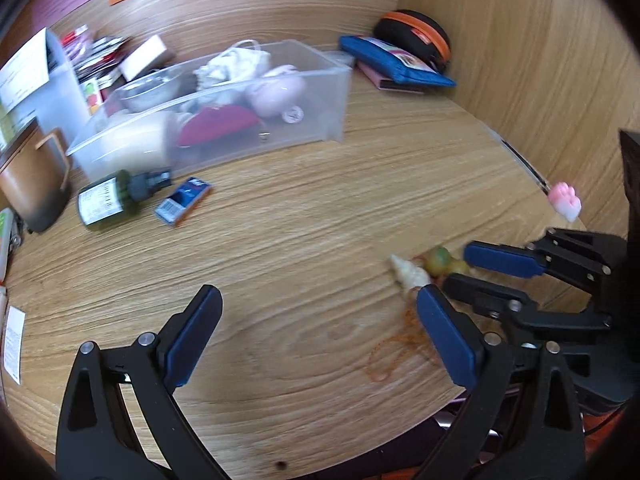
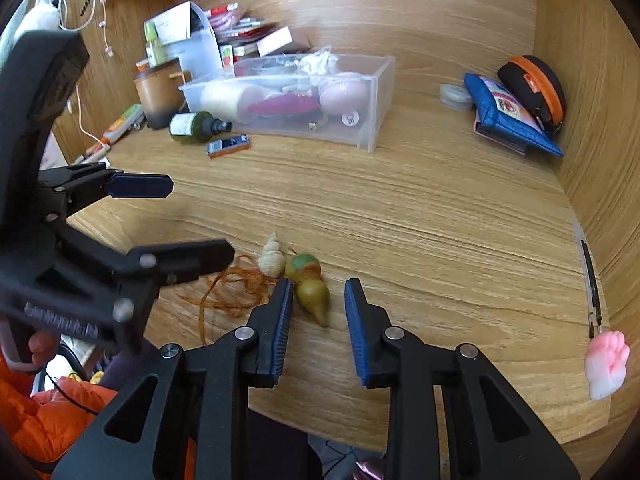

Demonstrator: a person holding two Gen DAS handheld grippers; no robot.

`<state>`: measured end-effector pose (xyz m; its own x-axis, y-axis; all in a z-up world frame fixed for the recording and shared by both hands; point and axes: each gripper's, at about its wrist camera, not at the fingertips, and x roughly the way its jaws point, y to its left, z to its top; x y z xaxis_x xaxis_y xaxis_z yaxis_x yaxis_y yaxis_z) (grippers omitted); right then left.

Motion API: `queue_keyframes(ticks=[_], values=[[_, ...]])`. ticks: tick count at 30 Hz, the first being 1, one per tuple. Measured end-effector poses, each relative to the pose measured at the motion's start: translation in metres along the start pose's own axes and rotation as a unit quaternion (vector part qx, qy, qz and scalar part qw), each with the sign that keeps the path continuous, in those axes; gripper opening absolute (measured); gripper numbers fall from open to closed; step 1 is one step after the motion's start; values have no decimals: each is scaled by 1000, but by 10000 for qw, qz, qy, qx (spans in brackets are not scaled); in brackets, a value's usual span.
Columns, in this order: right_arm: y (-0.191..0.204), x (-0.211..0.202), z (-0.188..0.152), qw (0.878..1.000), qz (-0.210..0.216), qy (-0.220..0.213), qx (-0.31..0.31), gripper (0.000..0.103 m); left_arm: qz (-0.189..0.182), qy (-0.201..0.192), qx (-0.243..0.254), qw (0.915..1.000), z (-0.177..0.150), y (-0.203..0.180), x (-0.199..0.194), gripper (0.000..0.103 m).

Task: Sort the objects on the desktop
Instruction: 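Withdraw both open tools and move toward the shell-and-bead ornament, then grasp the white shell with the left tool while the right tool grasps the green beads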

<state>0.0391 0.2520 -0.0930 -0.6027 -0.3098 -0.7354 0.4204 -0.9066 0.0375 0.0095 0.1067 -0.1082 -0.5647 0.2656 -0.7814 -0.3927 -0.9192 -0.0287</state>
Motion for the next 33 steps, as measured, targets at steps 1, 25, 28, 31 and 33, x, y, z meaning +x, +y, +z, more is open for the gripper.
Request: queue_keyframes(ticks=[1, 25, 28, 31, 33], values=[[-2, 1, 0, 10000, -2, -29, 29, 23, 10, 23, 18, 10000, 0, -3, 2, 99], [-25, 3, 2, 9994, 222, -235, 140, 8, -113, -42, 277, 9995, 13, -30, 23, 29], [-25, 1, 3, 9992, 227, -296, 172, 8, -212, -22, 201, 9996, 15, -24, 24, 14], [-27, -2, 7, 9989, 242, -352, 185, 7, -281, 4, 46, 9996, 17, -18, 24, 12], [-26, -2, 8, 9990, 212, -350, 152, 8, -260, 9, 57, 9996, 16, -16, 24, 12]])
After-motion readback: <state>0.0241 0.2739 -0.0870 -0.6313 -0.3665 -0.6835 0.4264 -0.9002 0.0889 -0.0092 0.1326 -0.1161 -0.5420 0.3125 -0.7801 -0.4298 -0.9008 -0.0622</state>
